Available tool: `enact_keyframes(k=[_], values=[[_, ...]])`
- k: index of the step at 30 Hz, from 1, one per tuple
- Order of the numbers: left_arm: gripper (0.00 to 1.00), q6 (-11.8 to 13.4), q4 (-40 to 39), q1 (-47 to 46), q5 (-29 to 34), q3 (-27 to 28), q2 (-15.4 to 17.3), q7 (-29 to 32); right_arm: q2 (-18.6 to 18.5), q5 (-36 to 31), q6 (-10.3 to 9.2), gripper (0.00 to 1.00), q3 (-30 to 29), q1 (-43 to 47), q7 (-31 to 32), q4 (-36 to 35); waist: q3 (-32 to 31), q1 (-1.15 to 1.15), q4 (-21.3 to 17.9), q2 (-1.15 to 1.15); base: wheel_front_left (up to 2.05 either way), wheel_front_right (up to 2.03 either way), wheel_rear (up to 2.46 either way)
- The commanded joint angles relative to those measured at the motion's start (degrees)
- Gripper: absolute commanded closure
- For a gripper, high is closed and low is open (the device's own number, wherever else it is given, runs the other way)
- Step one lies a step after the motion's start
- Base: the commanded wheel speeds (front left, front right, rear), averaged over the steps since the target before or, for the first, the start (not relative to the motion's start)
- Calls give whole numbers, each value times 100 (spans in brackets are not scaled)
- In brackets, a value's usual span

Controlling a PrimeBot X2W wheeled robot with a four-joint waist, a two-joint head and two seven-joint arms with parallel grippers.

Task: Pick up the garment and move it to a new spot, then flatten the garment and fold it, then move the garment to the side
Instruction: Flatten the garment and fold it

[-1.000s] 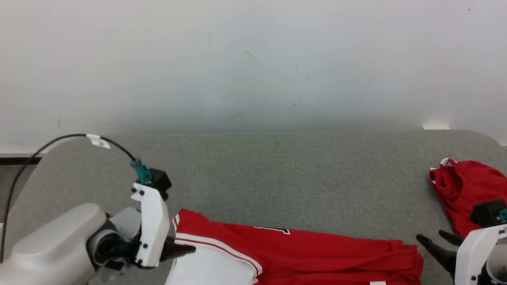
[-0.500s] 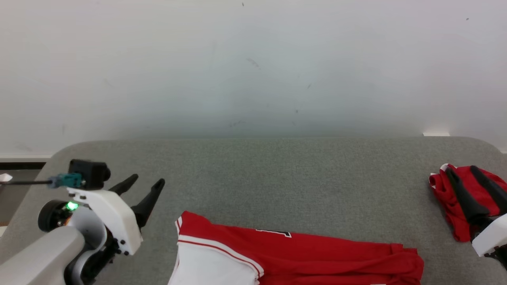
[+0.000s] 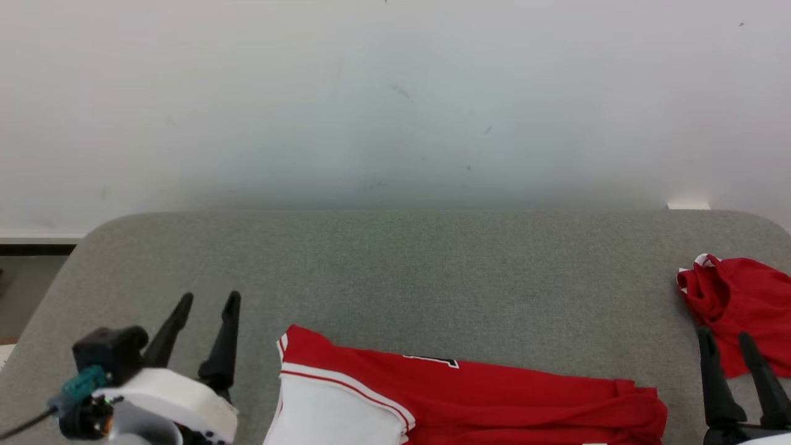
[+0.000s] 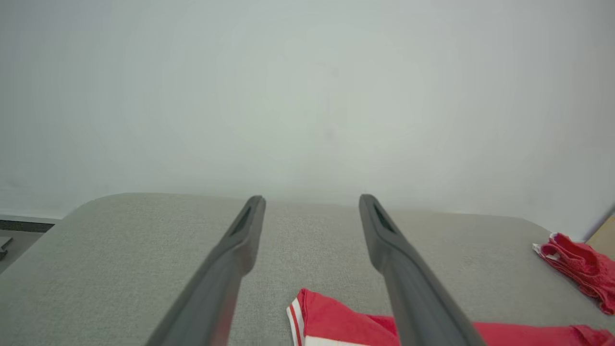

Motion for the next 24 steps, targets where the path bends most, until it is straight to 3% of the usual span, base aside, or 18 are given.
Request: enact_keyframes(k=[1,9,14,18,24], values=[[0,15,-83,420,365,352,-243,-1,225,-219,-13,0,-239,226,-14,-190,19,0,-4,0,0,0,0],[0,-292,-402,1876,2172,2031,-1728,-4,847,-895,-13,0,-666,897,-1,-314,154,0,-27,0,0,0,0],[0,-924,-264,2372,2806,2631,-2589,-3,950,-999,-13,0,-675,882,190,71,211,0,-54,0,0,0,0],[0,-1486,26,2343,3148,2813,-3026,-3,975,-870,-13,0,-606,587,342,434,235,0,-37,0,0,0,0],[0,-1948,380,2165,3484,3117,-3355,-3,1007,-877,-13,0,-453,29,934,1251,246,0,-2,0,0,0,0]])
